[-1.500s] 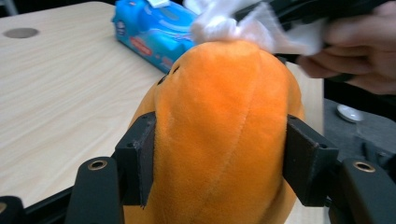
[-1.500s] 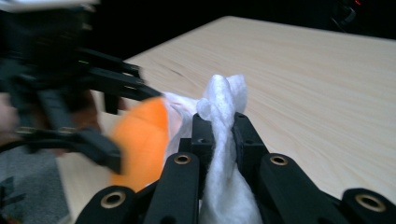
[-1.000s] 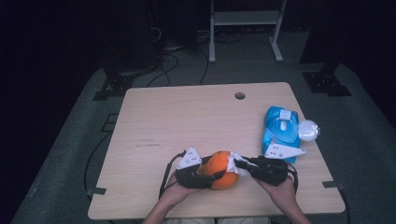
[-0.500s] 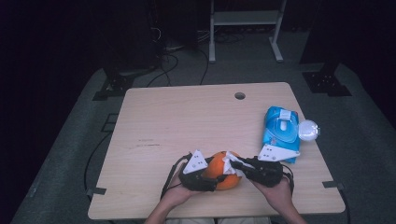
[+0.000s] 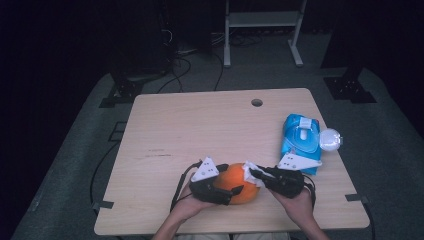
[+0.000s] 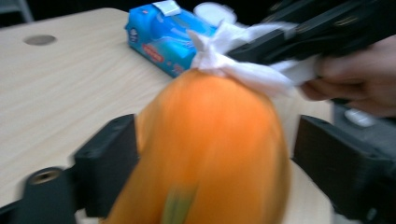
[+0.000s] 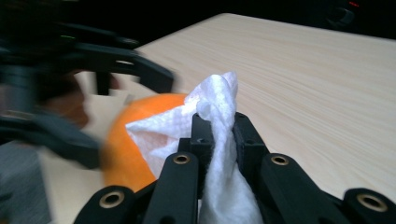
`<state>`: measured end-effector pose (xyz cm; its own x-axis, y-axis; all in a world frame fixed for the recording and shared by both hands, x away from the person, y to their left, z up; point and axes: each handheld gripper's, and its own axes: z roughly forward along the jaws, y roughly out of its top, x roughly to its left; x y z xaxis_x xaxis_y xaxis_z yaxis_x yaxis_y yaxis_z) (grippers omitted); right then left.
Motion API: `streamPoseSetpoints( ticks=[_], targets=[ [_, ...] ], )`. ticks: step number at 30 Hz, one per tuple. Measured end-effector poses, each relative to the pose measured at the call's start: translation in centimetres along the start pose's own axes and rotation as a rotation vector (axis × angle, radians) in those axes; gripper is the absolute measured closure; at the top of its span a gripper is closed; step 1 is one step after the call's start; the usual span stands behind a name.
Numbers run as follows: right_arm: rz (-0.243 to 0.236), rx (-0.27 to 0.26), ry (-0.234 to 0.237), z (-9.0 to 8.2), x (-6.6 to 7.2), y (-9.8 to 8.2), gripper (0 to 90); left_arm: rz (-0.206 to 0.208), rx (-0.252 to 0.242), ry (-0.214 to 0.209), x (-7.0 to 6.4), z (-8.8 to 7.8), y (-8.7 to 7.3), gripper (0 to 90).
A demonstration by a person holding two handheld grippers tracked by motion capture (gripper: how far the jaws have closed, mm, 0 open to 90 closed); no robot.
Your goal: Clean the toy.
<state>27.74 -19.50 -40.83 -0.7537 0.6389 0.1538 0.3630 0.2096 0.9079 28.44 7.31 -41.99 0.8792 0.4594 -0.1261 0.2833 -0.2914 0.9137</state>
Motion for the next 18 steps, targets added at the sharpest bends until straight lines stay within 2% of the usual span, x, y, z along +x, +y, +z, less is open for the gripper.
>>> streamPoseSetpoints(
  ticks=[2, 3, 4, 5, 7, 8, 10, 13, 14, 16, 18],
  targets=[
    [0.037, -0.003, -0.007, -0.3, -0.7, -0.2, 80.4, 0.012, 0.034, 0.029, 0.2, 0.4, -0.5, 13.6],
    [0.041, -0.010, 0.002, -0.3, -0.7, -0.1, 80.4, 0.011, 0.044, 0.020, 0.4, 0.7, -0.8, 14.3],
    [0.034, -0.012, 0.015, -0.3, -0.3, 0.0, 80.4, 0.016, 0.047, 0.016, 0.4, 0.9, -1.1, 16.0],
    [0.014, -0.011, 0.023, -0.2, 0.2, 0.2, 80.4, 0.030, 0.040, 0.024, 0.3, 0.9, -1.2, 21.2],
    [-0.014, -0.023, 0.062, -0.1, 1.4, 0.6, 80.3, 0.053, 0.038, 0.035, 0.0, 0.7, -0.9, 29.8],
    [-0.031, -0.024, 0.081, -0.1, 1.9, 0.8, 80.3, 0.050, 0.036, 0.033, -0.2, 0.6, -0.6, 32.7],
    [-0.062, -0.016, 0.066, 0.1, 2.3, 0.9, 80.3, 0.046, 0.022, 0.017, -0.3, 0.0, -0.2, 36.0],
    [-0.021, -0.002, 0.027, 0.2, 0.9, 0.3, 80.3, 0.033, -0.010, 0.006, -0.1, -0.6, 0.2, 37.4],
    [0.000, 0.014, 0.010, 0.3, 0.3, 0.0, 80.3, 0.033, -0.002, 0.012, -0.1, -0.6, 0.2, 36.3],
    [0.051, 0.018, 0.022, 0.5, -0.3, -0.6, 80.3, 0.043, 0.024, 0.038, -0.2, -0.2, -0.1, 32.5],
    [0.029, 0.002, 0.047, 0.5, 0.4, -0.2, 80.3, 0.047, 0.023, 0.035, -0.3, 0.2, -0.3, 31.0]
  ],
)
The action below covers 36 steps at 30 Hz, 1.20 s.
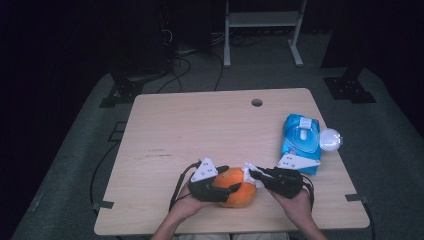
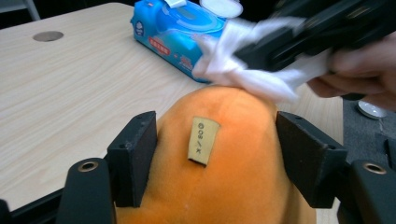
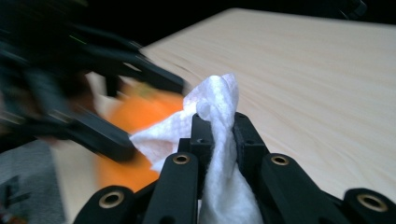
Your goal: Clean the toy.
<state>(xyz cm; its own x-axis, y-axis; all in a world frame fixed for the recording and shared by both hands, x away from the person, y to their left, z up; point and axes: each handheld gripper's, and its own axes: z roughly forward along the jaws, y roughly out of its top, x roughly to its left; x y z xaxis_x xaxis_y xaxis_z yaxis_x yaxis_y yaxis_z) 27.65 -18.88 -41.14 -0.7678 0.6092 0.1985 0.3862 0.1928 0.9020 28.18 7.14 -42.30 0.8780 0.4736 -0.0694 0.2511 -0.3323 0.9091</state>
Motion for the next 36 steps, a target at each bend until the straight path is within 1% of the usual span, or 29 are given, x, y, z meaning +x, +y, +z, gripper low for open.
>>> streamPoseSetpoints(
  ticks=[1, 2, 3, 4, 5, 7, 8, 9, 10, 12, 14, 15, 16, 17, 19, 20, 21, 22, 23, 24, 25, 26, 28, 29, 31, 32, 33, 34, 36],
  targets=[
    [-0.018, -0.015, 0.023, 0.0, 0.6, 0.3, 80.3, 0.007, 0.003, 0.002, 0.0, 0.1, 0.1, 30.4],
    [-0.037, -0.014, 0.030, 0.0, 1.1, 0.7, 80.3, 0.006, 0.010, 0.001, -0.1, 0.0, 0.2, 28.9],
    [-0.058, -0.007, 0.028, 0.1, 1.5, 0.8, 80.3, 0.005, 0.010, -0.005, 0.0, 0.0, 0.2, 26.4],
    [-0.061, 0.004, 0.023, 0.3, 1.5, 0.6, 80.3, -0.004, 0.012, -0.018, 0.1, -0.1, 0.2, 22.6],
    [-0.051, 0.016, 0.024, 0.5, 1.2, 0.2, 80.2, -0.016, 0.019, -0.031, 0.3, -0.3, 0.2, 18.3],
    [-0.022, 0.027, 0.015, 0.7, 0.4, -0.4, 80.2, -0.032, 0.015, -0.033, 0.7, -0.6, -0.1, 16.1],
    [-0.018, 0.030, 0.003, 0.6, 0.0, -0.5, 80.2, -0.034, 0.022, -0.035, 0.8, -0.6, -0.2, 16.2],
    [-0.009, 0.030, -0.007, 0.5, -0.2, -0.5, 80.2, -0.023, 0.031, -0.027, 0.7, -0.5, -0.3, 17.3],
    [-0.001, 0.029, -0.011, 0.4, -0.2, -0.5, 80.2, -0.005, 0.034, -0.012, 0.5, -0.4, -0.3, 21.6],
    [-0.013, 0.018, -0.006, 0.3, 0.4, -0.2, 80.2, 0.009, 0.032, 0.017, 0.1, -0.2, -0.4, 27.1],
    [-0.037, 0.006, 0.022, 0.3, 1.3, 0.2, 80.1, 0.015, 0.030, -0.006, 0.0, -0.1, -0.4, 27.4],
    [-0.054, 0.012, 0.027, 0.4, 1.7, 0.4, 80.2, 0.015, 0.033, -0.020, 0.0, -0.2, -0.3, 26.8],
    [-0.069, 0.018, 0.024, 0.5, 1.9, 0.4, 80.2, 0.009, 0.033, -0.046, 0.2, -0.4, -0.3, 25.2],
    [-0.068, 0.024, 0.023, 0.6, 1.7, 0.3, 80.2, -0.005, 0.029, -0.074, 0.4, -0.6, -0.2, 23.5],
    [-0.047, 0.033, 0.014, 0.6, 0.9, -0.1, 80.2, -0.028, 0.002, -0.107, 0.9, -1.2, -0.2, 21.8],
    [-0.030, 0.036, 0.006, 0.6, 0.4, -0.3, 80.2, -0.037, -0.004, -0.104, 1.1, -1.4, -0.2, 20.5],
    [-0.019, 0.033, -0.006, 0.5, 0.0, -0.5, 80.2, -0.036, -0.001, -0.087, 1.2, -1.5, -0.2, 18.3],
    [-0.008, 0.033, -0.019, 0.4, -0.3, -0.5, 80.2, -0.025, 0.013, -0.069, 1.3, -1.4, -0.3, 16.8],
    [-0.003, 0.033, -0.026, 0.2, -0.5, -0.4, 80.2, -0.022, 0.030, -0.062, 1.3, -1.2, -0.5, 16.4],
    [0.004, 0.025, -0.024, 0.1, -0.6, -0.4, 80.2, -0.029, 0.043, -0.064, 1.3, -0.8, -0.8, 16.7],
    [0.000, 0.015, -0.018, 0.0, -0.4, -0.2, 80.2, -0.026, 0.047, -0.059, 1.1, -0.6, -0.9, 21.4],
    [-0.008, 0.013, -0.017, 0.0, -0.1, -0.1, 80.2, -0.011, 0.048, -0.039, 1.0, -0.5, -1.1, 25.2],
    [-0.025, -0.007, 0.015, -0.1, 0.8, 0.2, 80.2, -0.004, 0.045, -0.025, 0.8, -0.5, -1.0, 30.4],
    [-0.034, -0.014, 0.036, -0.1, 1.2, 0.4, 80.1, 0.001, 0.048, -0.032, 0.7, -0.5, -0.8, 31.4],
    [-0.076, 0.006, 0.025, 0.1, 1.7, 0.5, 80.2, 0.015, 0.047, -0.065, 0.6, -0.7, -0.7, 31.7],
    [-0.073, 0.012, 0.021, 0.2, 1.5, 0.3, 80.2, 0.006, 0.041, -0.089, 0.8, -0.9, -0.7, 31.4],
    [-0.057, 0.015, 0.016, 0.2, 1.1, 0.1, 80.2, -0.011, 0.032, -0.122, 0.9, -1.0, -0.9, 30.1],
    [-0.050, 0.020, 0.007, 0.1, 0.6, -0.1, 80.1, -0.023, 0.020, -0.138, 1.1, -1.1, -1.0, 28.4],
    [-0.018, 0.017, -0.009, 0.0, -0.2, -0.3, 80.2, -0.034, 0.020, -0.123, 1.3, -0.9, -1.0, 23.0]
  ],
)
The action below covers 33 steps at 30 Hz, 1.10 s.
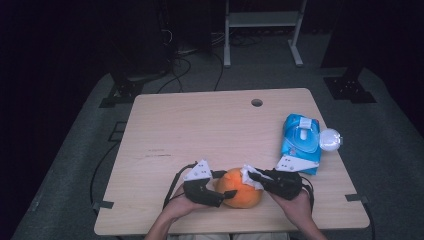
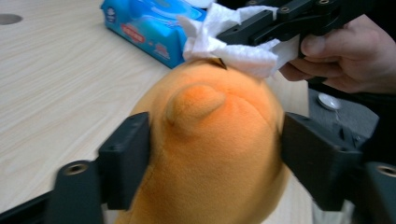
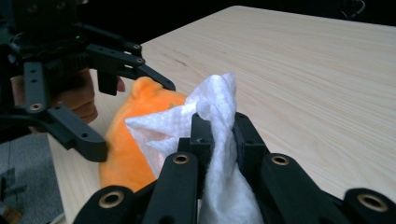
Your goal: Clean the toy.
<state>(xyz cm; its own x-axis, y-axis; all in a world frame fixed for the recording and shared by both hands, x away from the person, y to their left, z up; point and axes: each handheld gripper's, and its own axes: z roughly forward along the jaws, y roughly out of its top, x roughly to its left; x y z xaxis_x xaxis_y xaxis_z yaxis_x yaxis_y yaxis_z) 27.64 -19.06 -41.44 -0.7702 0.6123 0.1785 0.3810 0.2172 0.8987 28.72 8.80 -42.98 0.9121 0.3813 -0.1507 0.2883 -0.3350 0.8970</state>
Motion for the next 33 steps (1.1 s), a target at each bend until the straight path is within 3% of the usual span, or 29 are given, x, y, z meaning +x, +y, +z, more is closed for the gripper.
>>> streamPoseSetpoints(
  ticks=[3, 6, 8, 11, 13, 16, 18, 21, 23, 24, 26, 27, 28, 30, 33],
  targets=[
    [-0.004, -0.004, -0.004, -0.1, 0.3, 0.2, 80.2, 0.007, 0.020, 0.047, -0.2, 0.8, -0.1, 19.4],
    [-0.038, -0.026, 0.036, -0.2, 1.7, 0.8, 80.1, 0.025, 0.006, 0.084, -0.6, 0.5, 0.3, 32.4],
    [-0.068, -0.023, 0.026, 0.0, 2.1, 1.0, 80.2, 0.025, -0.014, 0.071, -0.8, -0.1, 0.8, 35.7],
    [-0.027, -0.017, 0.005, -0.1, 0.9, 0.5, 80.2, 0.023, -0.048, 0.053, -0.8, -0.8, 1.3, 35.8],
    [0.014, -0.011, 0.002, 0.0, 0.1, 0.1, 80.2, 0.033, -0.031, 0.081, -1.0, -0.4, 1.3, 32.7],
    [-0.026, -0.022, -0.003, -0.2, 1.0, 0.6, 80.2, 0.045, -0.014, 0.104, -1.2, 0.1, 1.3, 30.5],
    [-0.040, -0.042, 0.027, -0.2, 1.5, 1.1, 80.1, 0.058, -0.016, 0.101, -1.4, 0.3, 1.4, 29.6],
    [-0.033, -0.020, 0.032, 0.3, 1.3, 0.6, 80.2, 0.054, -0.012, 0.069, -1.3, 0.1, 1.3, 22.7],
    [-0.015, -0.008, 0.026, 0.5, 0.6, 0.1, 80.2, 0.028, -0.024, 0.062, -0.7, -0.5, 1.4, 17.5],
    [-0.004, -0.008, 0.019, 0.5, 0.4, 0.0, 80.3, 0.008, -0.025, 0.078, -0.4, -0.7, 1.3, 13.7],
    [0.010, -0.011, 0.001, 0.3, -0.2, -0.1, 80.3, -0.024, -0.007, 0.105, 0.3, -0.7, 0.9, 10.4],
    [0.021, -0.014, 0.001, 0.1, -0.4, -0.2, 80.2, -0.044, 0.001, 0.092, 0.6, -0.4, 0.5, 9.5],
    [0.029, -0.015, 0.008, 0.1, -0.5, -0.2, 80.3, -0.059, 0.009, 0.069, 0.8, -0.2, 0.2, 9.7],
    [0.014, -0.012, 0.010, 0.0, 0.1, 0.1, 80.3, -0.047, 0.015, 0.012, 0.6, 0.2, -0.1, 15.6],
    [0.002, -0.060, 0.042, -0.6, 1.1, 0.9, 80.3, -0.012, -0.003, 0.024, -0.1, 0.3, 0.2, 30.2]
  ],
)
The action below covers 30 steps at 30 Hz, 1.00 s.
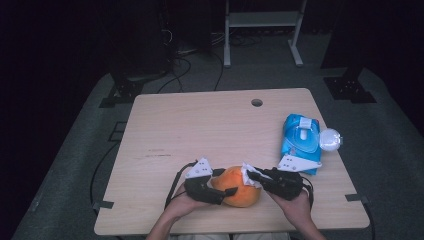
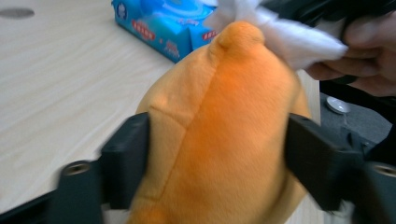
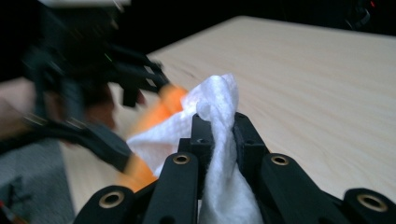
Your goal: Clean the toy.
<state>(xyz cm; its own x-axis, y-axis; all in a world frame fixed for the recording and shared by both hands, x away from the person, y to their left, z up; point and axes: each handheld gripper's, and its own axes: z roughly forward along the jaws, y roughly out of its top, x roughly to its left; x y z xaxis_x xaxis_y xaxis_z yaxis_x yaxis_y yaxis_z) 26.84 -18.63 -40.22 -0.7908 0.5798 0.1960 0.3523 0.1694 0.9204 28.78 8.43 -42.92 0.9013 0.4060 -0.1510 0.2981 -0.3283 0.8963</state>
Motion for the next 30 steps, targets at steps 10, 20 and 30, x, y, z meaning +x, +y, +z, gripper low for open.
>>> streamPoseSetpoints(
  ticks=[10, 20, 30],
  targets=[
    [0.013, -0.014, -0.007, -0.3, -0.3, 0.0, 80.3, 0.047, -0.002, 0.033, -0.8, -1.2, 1.5, 38.4],
    [0.001, 0.004, -0.024, 0.0, -0.7, -0.3, 80.3, 0.040, 0.016, 0.003, -0.6, -0.8, 1.3, 19.2],
    [-0.007, -0.030, -0.008, -0.7, 0.2, 0.4, 80.4, 0.006, -0.011, 0.015, -0.2, -0.7, 0.9, 34.9]
  ],
)
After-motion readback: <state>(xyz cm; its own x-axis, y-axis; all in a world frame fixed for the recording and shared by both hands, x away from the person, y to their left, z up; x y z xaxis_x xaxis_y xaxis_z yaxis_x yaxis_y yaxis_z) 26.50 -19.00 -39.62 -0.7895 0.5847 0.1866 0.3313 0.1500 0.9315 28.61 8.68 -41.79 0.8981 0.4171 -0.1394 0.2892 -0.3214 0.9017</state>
